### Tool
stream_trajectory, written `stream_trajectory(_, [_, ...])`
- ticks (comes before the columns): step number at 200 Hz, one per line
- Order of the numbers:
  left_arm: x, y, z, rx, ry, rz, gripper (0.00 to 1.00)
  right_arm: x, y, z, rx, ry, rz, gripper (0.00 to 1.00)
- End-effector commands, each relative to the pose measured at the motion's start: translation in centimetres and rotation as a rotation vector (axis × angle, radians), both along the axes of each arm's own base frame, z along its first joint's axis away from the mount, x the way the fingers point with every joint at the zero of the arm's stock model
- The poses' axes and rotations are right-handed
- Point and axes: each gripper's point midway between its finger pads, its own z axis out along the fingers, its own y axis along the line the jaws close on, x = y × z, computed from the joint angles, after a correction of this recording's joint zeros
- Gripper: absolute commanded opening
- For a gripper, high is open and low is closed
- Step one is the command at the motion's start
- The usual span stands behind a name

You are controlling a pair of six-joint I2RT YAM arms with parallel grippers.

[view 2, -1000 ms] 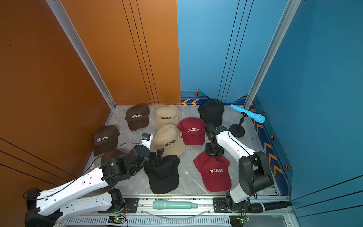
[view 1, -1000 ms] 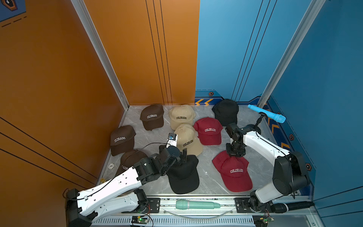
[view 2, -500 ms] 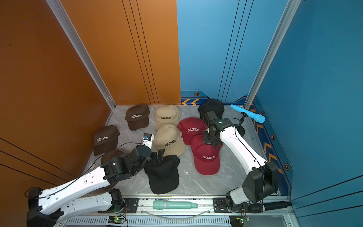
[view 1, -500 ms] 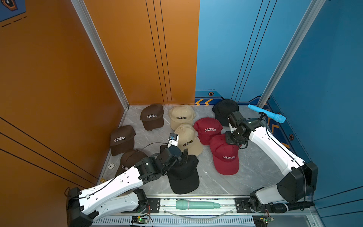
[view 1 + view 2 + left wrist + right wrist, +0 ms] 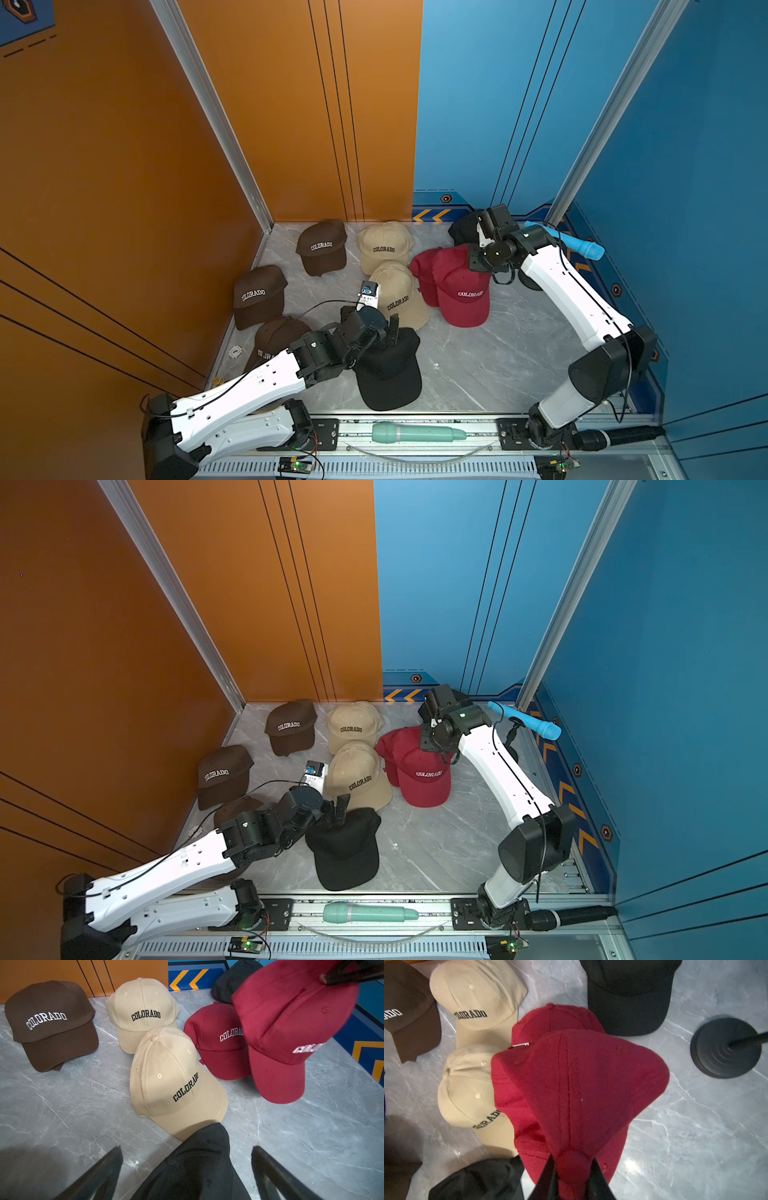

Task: Stack the baseball caps by color
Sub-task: Pick up the baseball cap from the center of the board, then place the baseball cap on the baseball cap.

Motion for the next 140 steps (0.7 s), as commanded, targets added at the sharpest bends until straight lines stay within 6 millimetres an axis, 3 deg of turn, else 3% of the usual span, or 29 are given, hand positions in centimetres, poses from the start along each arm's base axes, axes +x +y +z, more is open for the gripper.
stream_trajectory(1, [0.4,-0.3,1.0,-0.009,-0.013,-0.007,0.98,3.4,1.4,0.3,0.011,-0.071,0.038,0.21])
stream_trajectory(6, [0.4,-0.2,1.0,-0.007,-0.013,-0.005,0.98,4.2,1.7,1.1,0.017,-0.097,0.036,0.21])
stream_trajectory(52, [0.7,0.2,0.7,0.008,0.000,0.007,0.98,8.3,3.5,0.3,0.029,-0.112,0.053,0.21])
stream_trajectory(91, [0.8,0.5,0.5,0.015,0.009,0.014,0.98,10.4,4.1,-2.2,0.012,-0.062,0.050,0.21])
stream_trajectory(94, [0.8,0.5,0.5,0.014,0.010,0.016,0.98,10.8,4.2,-3.4,0.004,-0.039,0.048,0.21])
stream_trajectory(103, [0.8,0.6,0.5,0.013,0.009,0.017,0.98,11.1,4.2,-4.3,-0.005,-0.022,0.042,0.21])
stream_trajectory(140, [0.8,1.1,0.3,0.014,0.012,0.032,0.98,11.8,4.1,-5.6,-0.011,0.002,0.028,0.23])
